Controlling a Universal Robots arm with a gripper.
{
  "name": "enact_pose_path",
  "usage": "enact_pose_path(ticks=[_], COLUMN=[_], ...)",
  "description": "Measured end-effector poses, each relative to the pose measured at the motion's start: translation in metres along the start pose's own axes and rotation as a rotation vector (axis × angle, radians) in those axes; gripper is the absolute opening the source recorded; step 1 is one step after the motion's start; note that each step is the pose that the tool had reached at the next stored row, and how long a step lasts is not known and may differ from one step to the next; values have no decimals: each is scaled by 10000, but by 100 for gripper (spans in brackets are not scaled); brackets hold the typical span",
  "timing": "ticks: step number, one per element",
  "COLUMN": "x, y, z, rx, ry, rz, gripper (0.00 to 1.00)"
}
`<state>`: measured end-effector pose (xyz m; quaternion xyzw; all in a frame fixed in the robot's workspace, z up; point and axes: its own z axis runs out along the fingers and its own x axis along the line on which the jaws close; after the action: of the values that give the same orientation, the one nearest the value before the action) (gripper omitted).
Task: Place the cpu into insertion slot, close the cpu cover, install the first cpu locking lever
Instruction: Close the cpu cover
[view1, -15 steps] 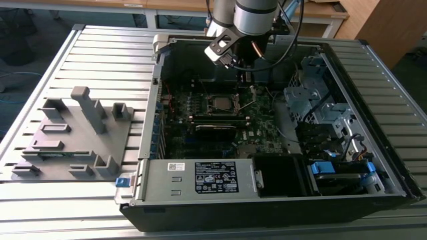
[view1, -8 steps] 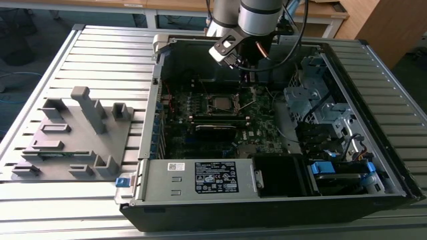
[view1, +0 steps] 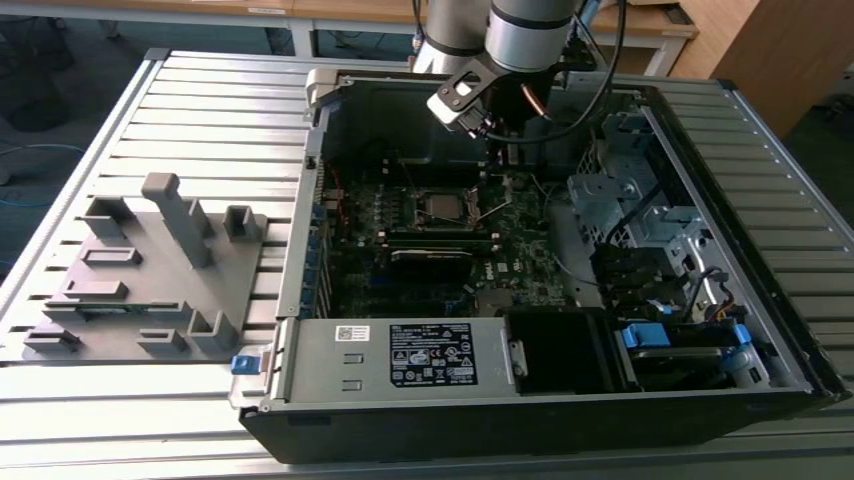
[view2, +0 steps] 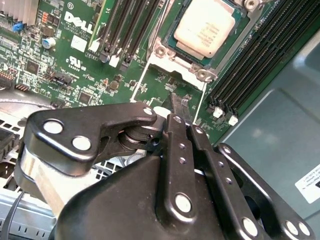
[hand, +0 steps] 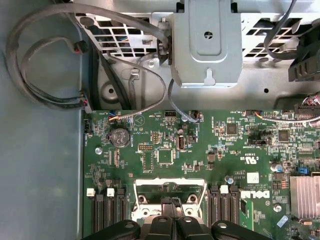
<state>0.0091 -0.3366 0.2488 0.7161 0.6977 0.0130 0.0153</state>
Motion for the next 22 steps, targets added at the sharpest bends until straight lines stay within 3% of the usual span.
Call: enact_pose_path(ticks=[8, 13, 22], x=[0, 0, 2], y=[3, 5, 98], z=[-60, -60, -56], rx=[0, 0, 0], ry=[0, 1, 0], rz=[0, -1, 0], gripper=[10, 10, 10])
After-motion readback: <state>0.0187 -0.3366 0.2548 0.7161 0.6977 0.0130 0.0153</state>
